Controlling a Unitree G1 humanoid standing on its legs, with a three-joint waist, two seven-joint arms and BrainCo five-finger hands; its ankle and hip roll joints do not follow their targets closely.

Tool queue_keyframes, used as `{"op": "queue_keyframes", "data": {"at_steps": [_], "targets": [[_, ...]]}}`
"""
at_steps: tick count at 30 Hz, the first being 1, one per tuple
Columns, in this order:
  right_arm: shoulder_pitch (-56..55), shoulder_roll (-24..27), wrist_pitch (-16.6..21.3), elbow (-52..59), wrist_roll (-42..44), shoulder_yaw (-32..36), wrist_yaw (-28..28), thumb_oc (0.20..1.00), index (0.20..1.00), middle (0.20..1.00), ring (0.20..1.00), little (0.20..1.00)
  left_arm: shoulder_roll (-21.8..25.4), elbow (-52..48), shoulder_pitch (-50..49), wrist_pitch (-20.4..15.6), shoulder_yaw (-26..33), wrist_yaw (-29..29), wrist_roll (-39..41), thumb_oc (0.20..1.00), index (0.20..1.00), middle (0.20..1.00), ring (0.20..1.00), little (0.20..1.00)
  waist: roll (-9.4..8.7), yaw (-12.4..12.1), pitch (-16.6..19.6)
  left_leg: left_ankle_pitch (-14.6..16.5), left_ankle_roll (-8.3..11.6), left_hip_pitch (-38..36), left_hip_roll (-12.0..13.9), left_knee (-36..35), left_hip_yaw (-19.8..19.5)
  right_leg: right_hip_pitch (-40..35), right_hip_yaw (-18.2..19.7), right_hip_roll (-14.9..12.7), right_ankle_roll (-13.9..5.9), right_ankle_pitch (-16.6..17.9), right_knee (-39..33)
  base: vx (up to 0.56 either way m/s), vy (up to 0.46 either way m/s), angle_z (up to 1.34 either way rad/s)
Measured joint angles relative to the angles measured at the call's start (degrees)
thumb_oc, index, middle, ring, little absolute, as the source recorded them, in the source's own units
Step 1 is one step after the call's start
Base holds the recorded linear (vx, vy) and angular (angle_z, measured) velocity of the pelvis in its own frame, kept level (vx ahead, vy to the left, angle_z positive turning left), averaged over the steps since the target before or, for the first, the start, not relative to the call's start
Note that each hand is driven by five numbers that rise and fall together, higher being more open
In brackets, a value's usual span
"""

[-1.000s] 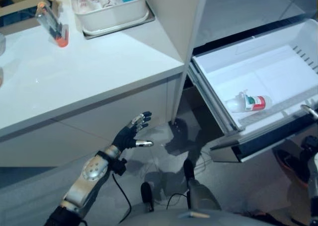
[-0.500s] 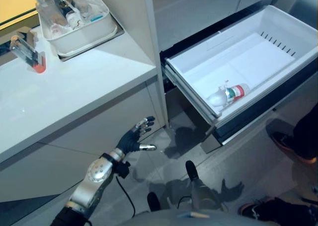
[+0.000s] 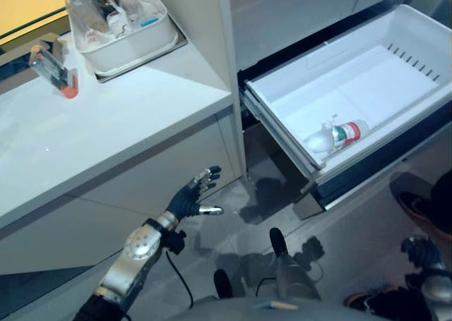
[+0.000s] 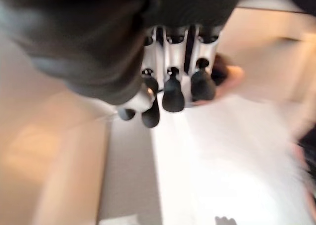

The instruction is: Take the drinks into the refrigerator

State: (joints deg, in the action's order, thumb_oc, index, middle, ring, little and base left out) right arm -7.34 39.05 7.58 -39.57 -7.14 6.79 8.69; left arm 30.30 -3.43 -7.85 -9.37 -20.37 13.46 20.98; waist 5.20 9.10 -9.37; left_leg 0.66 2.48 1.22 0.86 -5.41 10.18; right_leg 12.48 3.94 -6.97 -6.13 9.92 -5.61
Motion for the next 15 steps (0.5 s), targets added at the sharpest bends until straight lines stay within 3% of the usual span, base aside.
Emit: {"op": "queue_keyframes", "data": {"at_steps": [4,7,12,15], "targets": [[4.6,3.8,-0.1,3.5,-2.9,-5.3,-1.7,0.2,0.2,0.2,0.2,0.2,0.2,-0.1,-0.3,0.0,-0.7,0.1,0.0,1.0,1.0,1.0,1.0,1.0,-0.63,-1.7,-0.4,-0.3,-0.04,0.6,0.0,0.1,-1.1,0.1,-1.2,0.0,0.05,-0.1,0.0,0.0,-0.019,0.16],[7.5,4.7,-2.6,3.0,-3.4,-8.1,-2.4,0.2,0.2,0.2,0.2,0.2,0.8,-0.6,-0.8,0.0,-0.7,0.0,0.1,1.0,1.0,1.0,1.0,1.0,-1.27,-2.9,-0.8,-0.4,-0.07,0.8,-0.1,0.1,-1.4,0.1,-1.5,-0.2,0.24,0.1,0.0,0.0,-0.007,0.03],[11.0,4.8,-3.6,3.7,-3.5,-13.1,-2.6,0.2,0.2,0.2,0.2,0.2,1.4,-0.8,-0.3,0.0,-0.9,-0.3,0.1,1.0,1.0,1.0,1.0,1.0,-1.96,-2.2,-1.3,-1.0,0.0,1.8,-0.1,0.2,-2.6,0.6,-2.4,-0.5,0.34,0.2,0.0,-0.03,-0.008,0.09],[15.7,7.1,-4.5,4.5,-4.1,-21.1,-3.0,0.2,0.2,0.2,0.2,0.2,1.3,-0.8,0.0,0.0,-1.0,-1.2,0.1,1.0,1.0,1.0,1.0,1.0,-1.82,-2.3,-1.4,-1.4,0.26,2.4,0.2,0.3,-3.0,0.9,-2.9,-0.3,0.68,0.5,0.1,-0.02,-0.004,0.06]]}}
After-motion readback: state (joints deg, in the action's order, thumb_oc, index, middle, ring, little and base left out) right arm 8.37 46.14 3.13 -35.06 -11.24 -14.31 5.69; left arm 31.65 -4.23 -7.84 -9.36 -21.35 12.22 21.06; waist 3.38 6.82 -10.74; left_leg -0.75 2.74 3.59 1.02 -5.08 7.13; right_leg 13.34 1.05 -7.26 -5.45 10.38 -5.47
